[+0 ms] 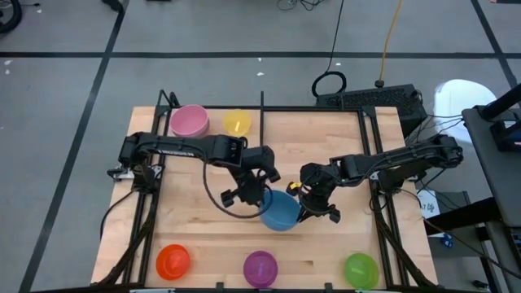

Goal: Place and stack bowls onto a shelf
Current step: Stack the blue bowl on top of the pink bowl on the shelf

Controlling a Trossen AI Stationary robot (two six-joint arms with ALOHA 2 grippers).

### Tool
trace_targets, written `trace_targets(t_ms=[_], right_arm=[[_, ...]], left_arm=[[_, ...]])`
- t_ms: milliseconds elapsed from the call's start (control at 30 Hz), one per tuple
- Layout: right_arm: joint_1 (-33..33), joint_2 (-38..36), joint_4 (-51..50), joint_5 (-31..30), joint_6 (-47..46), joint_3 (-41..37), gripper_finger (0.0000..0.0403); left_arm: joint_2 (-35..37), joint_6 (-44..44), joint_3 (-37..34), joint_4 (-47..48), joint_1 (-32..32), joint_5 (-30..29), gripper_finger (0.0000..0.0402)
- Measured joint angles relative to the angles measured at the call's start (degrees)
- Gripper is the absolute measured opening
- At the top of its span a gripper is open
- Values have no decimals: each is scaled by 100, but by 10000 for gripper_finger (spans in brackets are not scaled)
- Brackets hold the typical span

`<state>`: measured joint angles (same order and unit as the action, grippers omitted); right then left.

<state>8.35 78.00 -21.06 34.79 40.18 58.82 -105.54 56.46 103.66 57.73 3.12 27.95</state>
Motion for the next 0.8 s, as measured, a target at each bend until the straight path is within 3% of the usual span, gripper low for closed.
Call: trace_targets(t_ms=[533, 800], right_arm=[[3, 4, -154, -8, 167, -6, 0], [1, 2, -225, -6, 345, 0, 0]], left_arm=[[-179, -446, -2, -50, -86, 378, 81], [-229, -492, 0, -83, -167, 863, 81]])
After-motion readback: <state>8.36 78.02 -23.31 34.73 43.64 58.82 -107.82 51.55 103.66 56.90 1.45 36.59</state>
